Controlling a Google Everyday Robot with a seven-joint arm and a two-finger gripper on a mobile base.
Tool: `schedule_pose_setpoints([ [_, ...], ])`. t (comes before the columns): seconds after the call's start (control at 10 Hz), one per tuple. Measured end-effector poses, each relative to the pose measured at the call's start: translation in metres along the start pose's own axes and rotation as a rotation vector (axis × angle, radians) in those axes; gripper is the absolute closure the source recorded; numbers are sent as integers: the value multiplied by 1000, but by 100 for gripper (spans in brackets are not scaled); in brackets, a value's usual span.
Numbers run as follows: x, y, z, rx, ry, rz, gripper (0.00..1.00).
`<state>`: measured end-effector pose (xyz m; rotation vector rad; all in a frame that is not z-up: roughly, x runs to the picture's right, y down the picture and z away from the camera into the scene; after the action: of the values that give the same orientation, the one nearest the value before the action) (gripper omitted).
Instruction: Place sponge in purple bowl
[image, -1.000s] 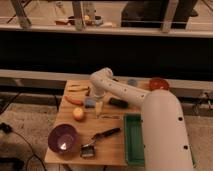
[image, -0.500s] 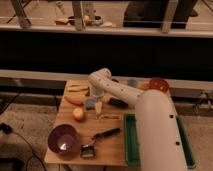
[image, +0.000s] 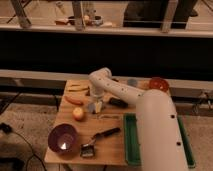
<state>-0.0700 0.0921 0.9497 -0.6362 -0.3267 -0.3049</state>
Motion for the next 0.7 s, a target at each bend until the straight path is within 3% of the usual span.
schedule_pose_setpoints([
  [0.3,-2,-4,-4,17,6,-10,100],
  [0.7,-4,-23,-56,135,29,-21,100],
])
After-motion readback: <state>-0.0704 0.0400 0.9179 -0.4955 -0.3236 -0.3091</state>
